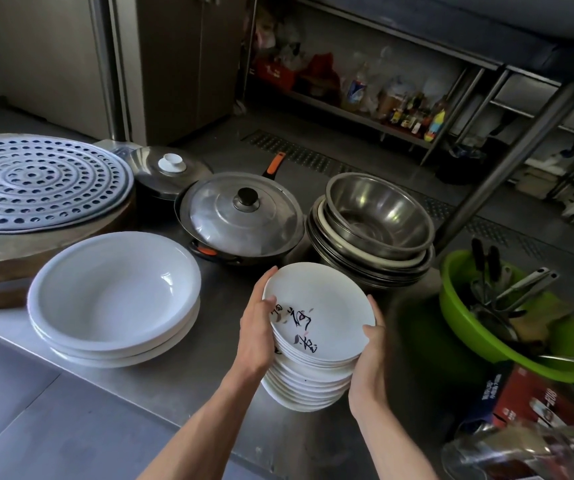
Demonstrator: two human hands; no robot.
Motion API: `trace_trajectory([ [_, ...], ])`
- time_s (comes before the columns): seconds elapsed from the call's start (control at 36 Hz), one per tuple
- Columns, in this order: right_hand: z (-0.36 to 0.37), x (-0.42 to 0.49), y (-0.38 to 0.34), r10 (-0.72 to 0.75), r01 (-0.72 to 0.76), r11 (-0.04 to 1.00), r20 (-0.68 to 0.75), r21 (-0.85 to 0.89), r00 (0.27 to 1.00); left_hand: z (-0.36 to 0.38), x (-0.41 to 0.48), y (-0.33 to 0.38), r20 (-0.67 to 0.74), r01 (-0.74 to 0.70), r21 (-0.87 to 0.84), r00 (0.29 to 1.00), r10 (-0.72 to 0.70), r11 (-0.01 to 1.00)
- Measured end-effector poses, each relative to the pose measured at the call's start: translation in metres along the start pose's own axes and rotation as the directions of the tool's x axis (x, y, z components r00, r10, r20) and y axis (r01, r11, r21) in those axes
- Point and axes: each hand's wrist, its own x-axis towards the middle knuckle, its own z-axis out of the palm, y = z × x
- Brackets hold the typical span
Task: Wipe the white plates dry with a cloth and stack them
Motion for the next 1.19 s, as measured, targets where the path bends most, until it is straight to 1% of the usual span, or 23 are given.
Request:
trace_trajectory([
  [0.28, -0.007, 0.0, 0.005, 0.017, -0.017, 1.0, 0.008, -0.017, 1.0, 0.003, -0.005, -0.002, 0.012, -0.024, 0.015, 1.0, 0.024, 1.0],
  [0.47, -0.011, -0.005, 0.002, 0.031, -0.028, 0.996, 0.042, -0.079, 0.999, 0.0, -0.01, 0.004, 0.023, -0.081, 0.118, 0.997, 0.079, 0.99],
  [0.56, -0.014, -0.008, -0.004, 0.001, 0.006, 0.991, 0.051, -0.133, 0.999, -0.001, -0.015, 0.009, 0.025, -0.098, 0.156, 0.995, 0.095, 0.983],
  [0.72, -0.028, -0.008, -0.013, -0.039, 0.077, 0.966, 0.156, -0.247, 0.987, -0.004, -0.021, 0.021, 0.046, -0.057, 0.223, 0.998, 0.048, 0.973],
  [0.81, -0.027, -0.011, -0.019, -0.028, 0.081, 0.954, 0.184, -0.288, 0.982, -0.004, -0.024, 0.026, 0.05, -0.041, 0.263, 0.998, 0.029, 0.964],
  [1.06, -0.013, -0.018, -0.031, -0.022, 0.083, 0.915, 0.156, -0.395, 0.988, -0.007, -0.024, 0.036, 0.05, -0.001, 0.393, 0.999, -0.021, 0.919],
  [1.11, -0.012, -0.018, -0.033, -0.031, 0.101, 0.899, 0.169, -0.426, 0.985, -0.01, -0.024, 0.038, 0.051, -0.003, 0.451, 0.998, -0.022, 0.892],
  [1.19, -0.011, -0.019, -0.035, -0.056, 0.128, 0.871, 0.163, -0.474, 0.985, -0.014, -0.025, 0.04, 0.069, -0.002, 0.492, 0.997, -0.037, 0.87],
])
